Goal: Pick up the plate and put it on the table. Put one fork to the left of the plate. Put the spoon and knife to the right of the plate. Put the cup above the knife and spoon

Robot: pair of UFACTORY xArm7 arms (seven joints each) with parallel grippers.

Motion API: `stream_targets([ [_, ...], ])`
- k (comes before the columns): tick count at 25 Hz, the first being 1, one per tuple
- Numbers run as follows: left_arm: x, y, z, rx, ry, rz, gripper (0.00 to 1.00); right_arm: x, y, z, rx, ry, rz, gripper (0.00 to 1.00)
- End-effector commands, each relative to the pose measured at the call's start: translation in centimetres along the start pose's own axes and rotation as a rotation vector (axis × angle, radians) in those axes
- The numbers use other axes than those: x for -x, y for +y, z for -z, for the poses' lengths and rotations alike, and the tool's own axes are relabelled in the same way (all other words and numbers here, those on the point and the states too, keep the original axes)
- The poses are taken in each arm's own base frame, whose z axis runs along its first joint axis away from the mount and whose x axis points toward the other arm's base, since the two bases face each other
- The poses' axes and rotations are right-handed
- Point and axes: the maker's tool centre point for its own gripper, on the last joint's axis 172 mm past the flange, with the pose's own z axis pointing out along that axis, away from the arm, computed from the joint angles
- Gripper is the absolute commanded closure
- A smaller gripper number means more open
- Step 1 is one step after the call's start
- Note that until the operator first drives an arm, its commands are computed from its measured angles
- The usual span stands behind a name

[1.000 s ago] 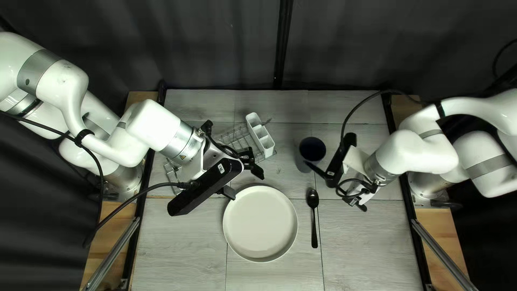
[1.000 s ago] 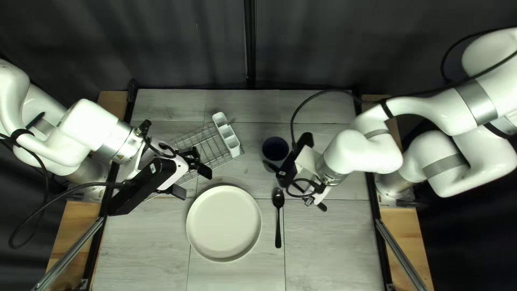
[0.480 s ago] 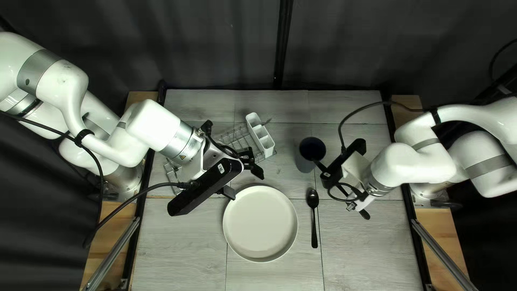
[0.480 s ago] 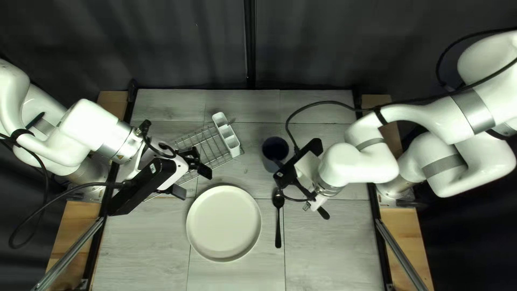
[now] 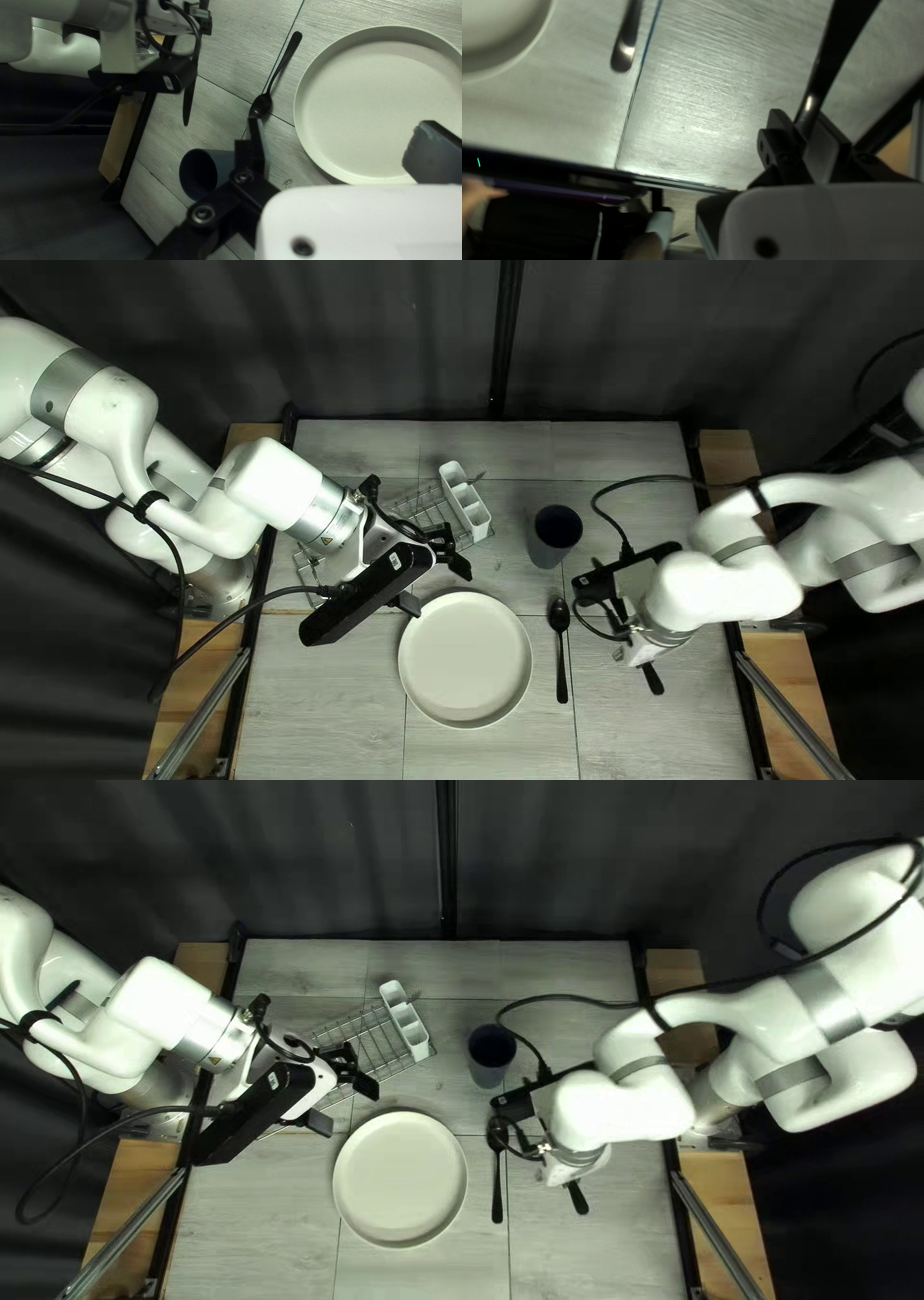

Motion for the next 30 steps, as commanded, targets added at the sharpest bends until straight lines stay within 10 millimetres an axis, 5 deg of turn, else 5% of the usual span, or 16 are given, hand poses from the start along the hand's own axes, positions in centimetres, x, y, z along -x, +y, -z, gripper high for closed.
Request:
stream_targets([
  [1, 0.0, 0.0, 0.0, 0.000, 0.000, 0.000, 0.00, 0.1, 0.0, -0.2, 0.002, 0.011, 0.013, 1.00],
  [5, 0.0, 0.0, 0.0, 0.000, 0.000, 0.000, 0.00, 0.8, -1.3, -1.5, -0.020, -0.001, -0.019, 1.00],
  [11, 0.0, 0.0, 0.0, 0.000, 0.000, 0.000, 0.00, 4.0, -3.3, -3.5, -0.046, -0.023, -0.288, 1.00],
  [18, 0.0, 0.0, 0.0, 0.000, 0.000, 0.000, 0.00, 3.1, -4.3, -5.4, -0.083, 0.001, -0.395, 1.00],
  [30, 0.0, 0.0, 0.0, 0.000, 0.000, 0.000, 0.00, 1.2, -5.5, -8.7, -0.168, -0.004, -0.313, 1.00],
])
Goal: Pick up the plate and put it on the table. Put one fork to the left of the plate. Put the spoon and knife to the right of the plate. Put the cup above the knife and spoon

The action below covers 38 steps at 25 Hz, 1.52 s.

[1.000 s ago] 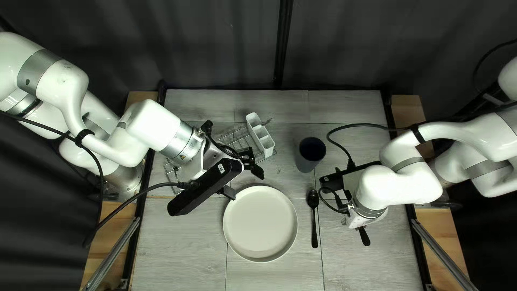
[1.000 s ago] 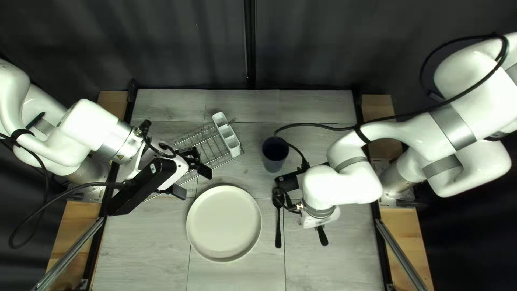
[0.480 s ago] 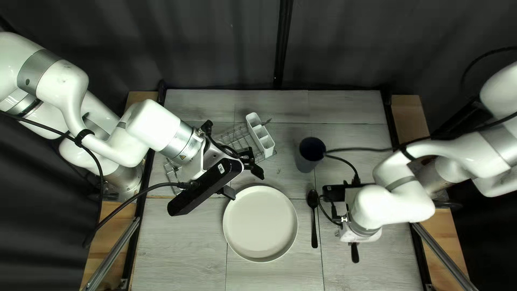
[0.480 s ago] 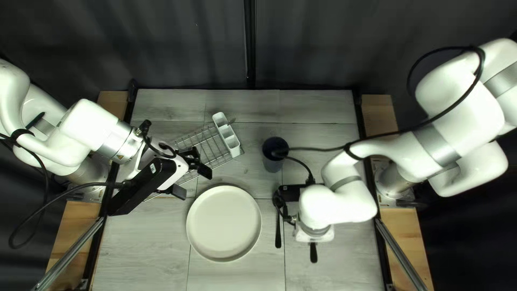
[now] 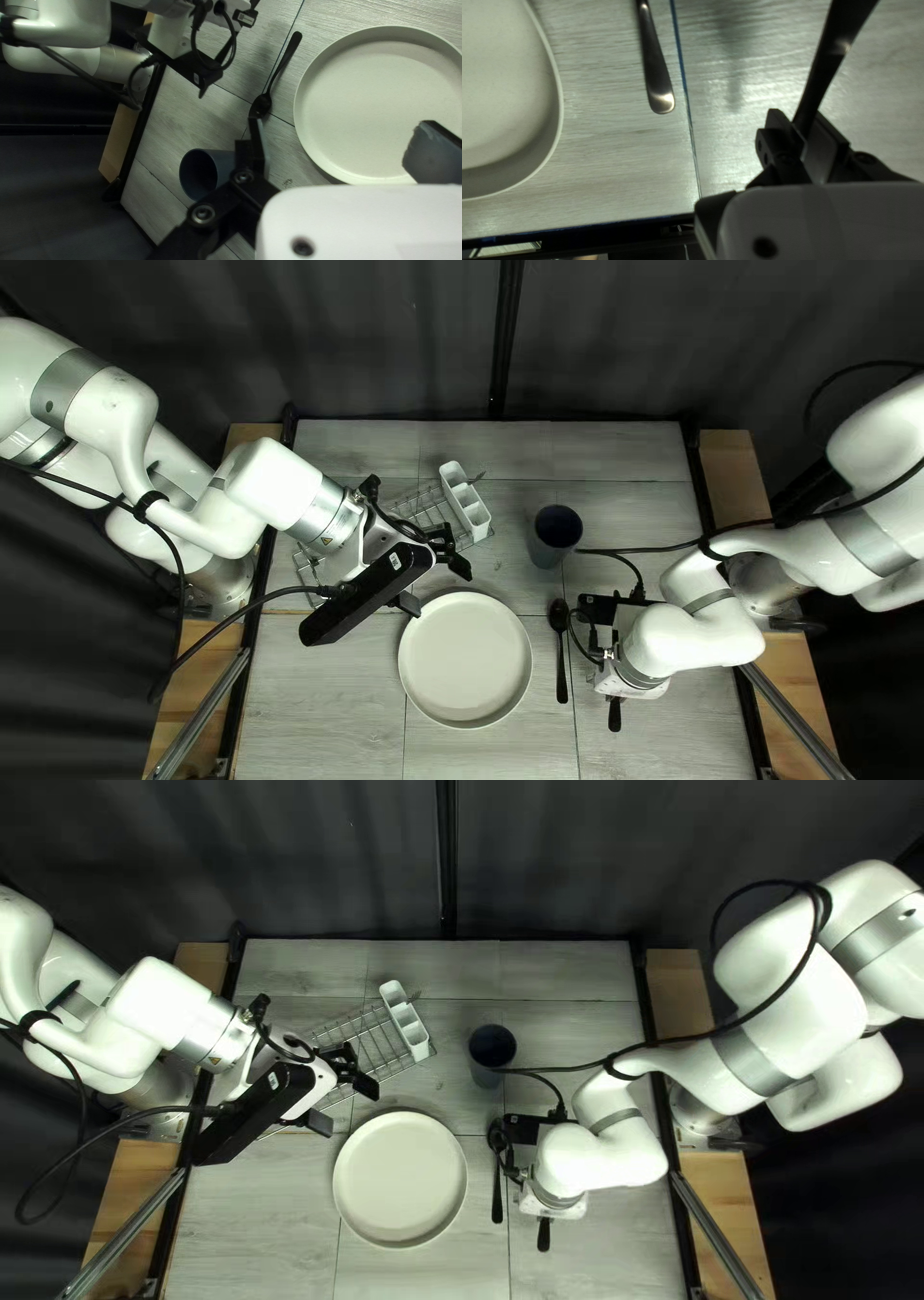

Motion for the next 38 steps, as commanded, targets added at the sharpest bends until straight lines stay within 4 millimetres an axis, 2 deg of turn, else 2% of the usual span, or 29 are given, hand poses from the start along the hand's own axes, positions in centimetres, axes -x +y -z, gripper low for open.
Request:
stream_targets([
  [1, 0.0, 0.0, 0.0, 0.000, 0.000, 0.000, 0.00, -0.5, -0.4, -1.1, -0.017, -0.007, 0.025, 1.00],
  [17, 0.0, 0.0, 0.0, 0.000, 0.000, 0.000, 0.00, -1.6, -1.6, -3.2, -0.041, -0.013, 0.055, 1.00],
  [18, 0.0, 0.0, 0.0, 0.000, 0.000, 0.000, 0.00, -1.7, -1.7, -3.3, -0.042, -0.012, 0.057, 0.92],
  [19, 0.0, 0.0, 0.0, 0.000, 0.000, 0.000, 0.00, -1.7, -1.7, -3.3, -0.042, -0.012, 0.058, 0.79],
  [20, 0.0, 0.0, 0.0, 0.000, 0.000, 0.000, 0.00, -1.7, -1.8, -3.3, -0.042, -0.013, 0.059, 0.19],
  [21, 0.0, 0.0, 0.0, 0.000, 0.000, 0.000, 0.00, -1.7, -1.8, -3.2, -0.043, -0.013, 0.060, 0.03],
  [22, 0.0, 0.0, 0.0, 0.000, 0.000, 0.000, 0.00, -1.7, -1.7, -3.2, -0.044, -0.013, 0.062, 0.00],
  [27, 0.0, 0.0, 0.0, 0.000, 0.000, 0.000, 0.00, -1.7, -0.8, -1.1, -0.044, 0.004, 0.075, 0.00],
  [33, 0.0, 0.0, 0.0, 0.000, 0.000, 0.000, 0.00, -1.7, 0.0, 4.1, -0.020, 0.043, 0.150, 0.00],
  [38, 0.0, 0.0, 0.0, 0.000, 0.000, 0.000, 0.00, -2.6, 0.6, 8.1, -0.004, 0.067, 0.206, 0.00],
])
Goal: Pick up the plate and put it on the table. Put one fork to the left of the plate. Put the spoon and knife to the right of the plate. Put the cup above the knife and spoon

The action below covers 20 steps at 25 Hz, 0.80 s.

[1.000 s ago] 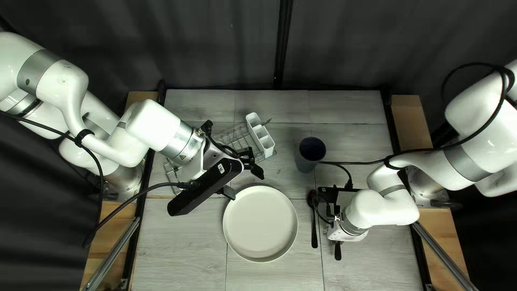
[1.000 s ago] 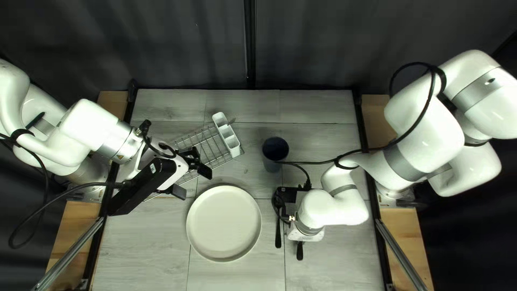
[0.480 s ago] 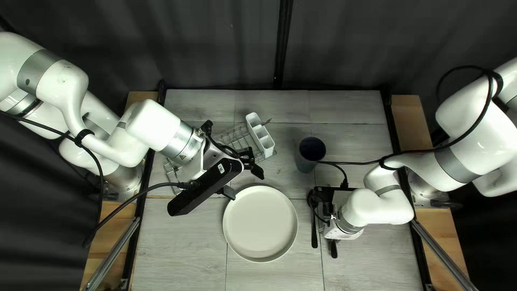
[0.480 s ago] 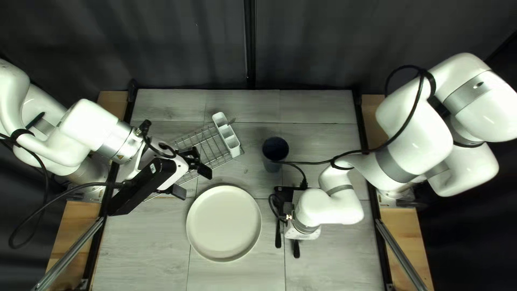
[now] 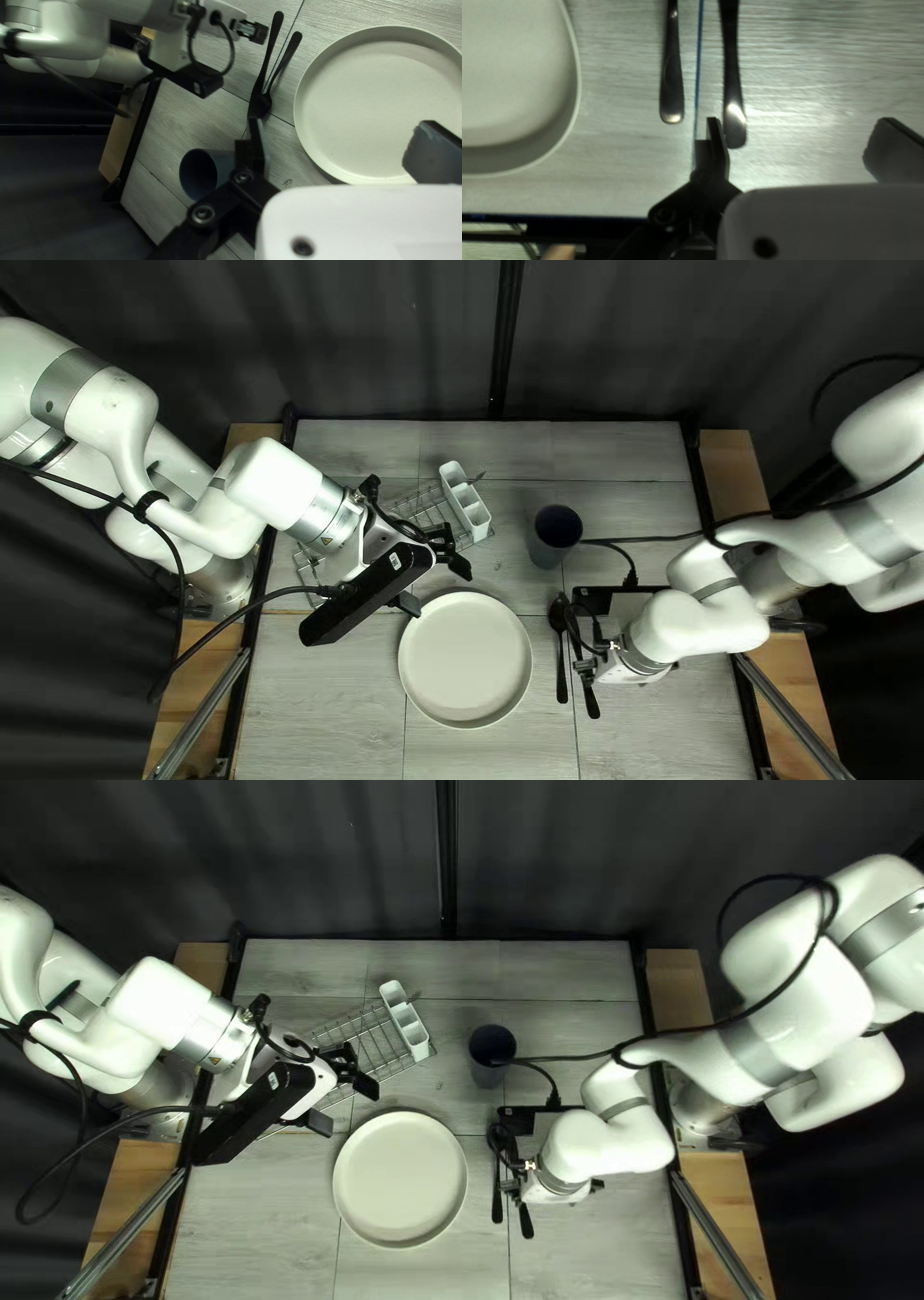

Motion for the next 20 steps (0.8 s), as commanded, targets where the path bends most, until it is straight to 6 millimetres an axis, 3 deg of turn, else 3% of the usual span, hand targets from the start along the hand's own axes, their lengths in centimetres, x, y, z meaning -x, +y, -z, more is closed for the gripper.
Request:
stream_targets([
  [1, 0.0, 0.0, 0.0, 0.000, 0.000, 0.000, 0.00, -1.0, 0.4, 3.6, 0.000, 0.020, 0.048, 0.00],
  [4, 0.0, 0.0, 0.0, 0.000, 0.000, 0.000, 0.00, -0.8, 0.1, 3.9, -0.011, 0.023, 0.081, 0.00],
  [12, 0.0, 0.0, 0.0, 0.000, 0.000, 0.000, 0.00, 0.3, -1.4, 1.4, 0.001, 0.036, 0.195, 0.00],
  [20, 0.0, 0.0, 0.0, 0.000, 0.000, 0.000, 0.00, -1.3, -4.4, -3.4, 0.011, 0.044, 0.172, 0.00],
])
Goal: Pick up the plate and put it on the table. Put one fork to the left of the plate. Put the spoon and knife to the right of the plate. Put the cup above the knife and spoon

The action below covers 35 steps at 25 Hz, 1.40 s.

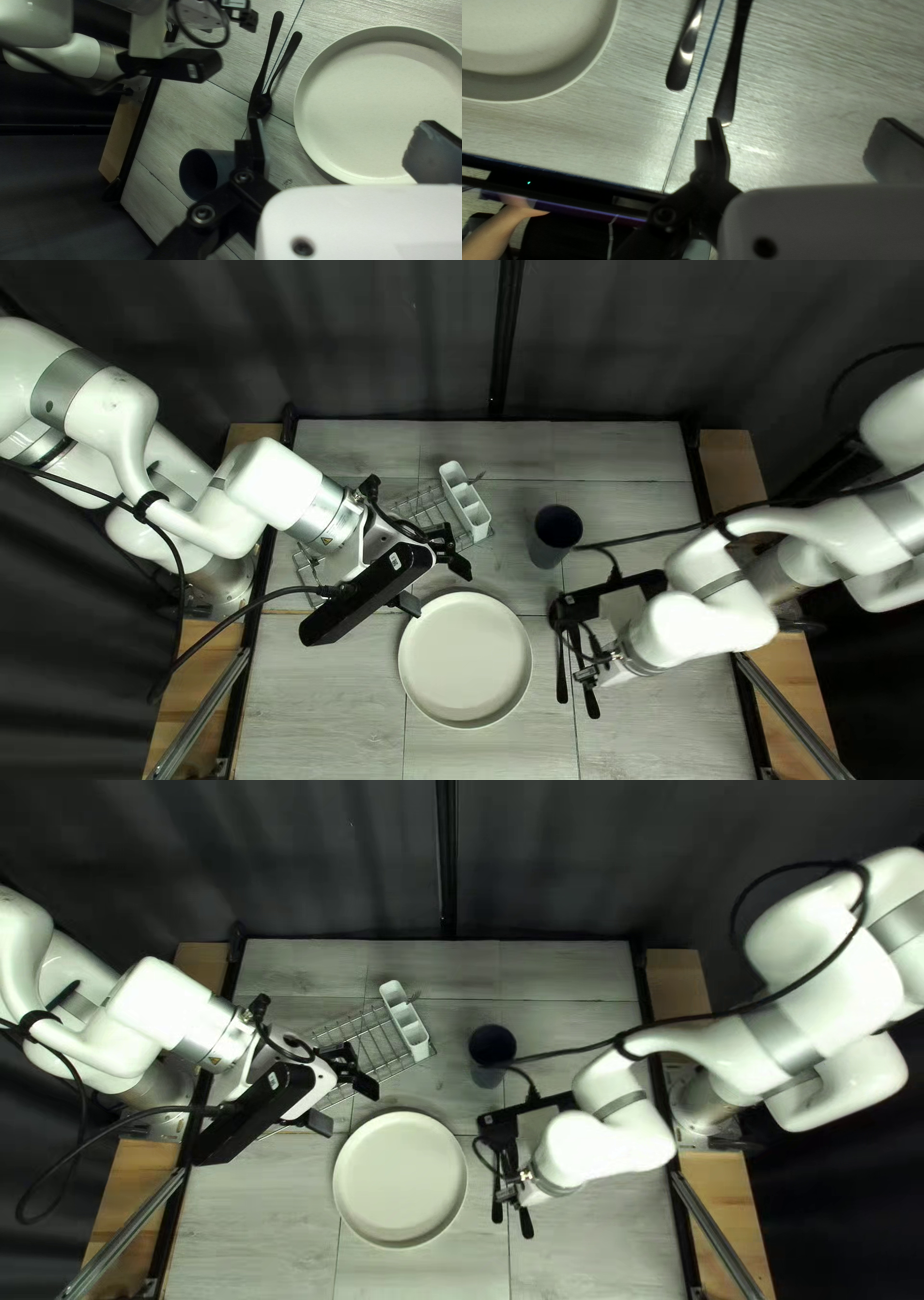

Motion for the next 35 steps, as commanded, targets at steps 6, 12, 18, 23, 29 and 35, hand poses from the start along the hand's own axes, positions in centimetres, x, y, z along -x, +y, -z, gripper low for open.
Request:
stream_targets([
  [6, 0.0, 0.0, 0.0, 0.000, 0.000, 0.000, 0.00, -4.0, -1.4, -3.7, 0.027, 0.018, -0.097, 0.00],
  [12, 0.0, 0.0, 0.0, 0.000, 0.000, 0.000, 0.00, -5.0, -1.5, -4.9, 0.046, 0.028, -0.142, 0.00],
  [18, 0.0, 0.0, 0.0, 0.000, 0.000, 0.000, 0.00, -5.7, -1.5, -5.8, 0.065, 0.042, -0.180, 0.01],
  [23, 0.0, 0.0, 0.0, 0.000, 0.000, 0.000, 0.00, -6.0, -2.0, -5.6, 0.076, 0.052, -0.203, 0.11],
  [29, 0.0, 0.0, 0.0, 0.000, 0.000, 0.000, 0.00, -6.2, -1.9, -5.7, 0.080, 0.054, -0.218, 0.58],
  [35, 0.0, 0.0, 0.0, 0.000, 0.000, 0.000, 0.00, -6.3, -2.3, -5.7, 0.078, 0.054, -0.230, 0.23],
])
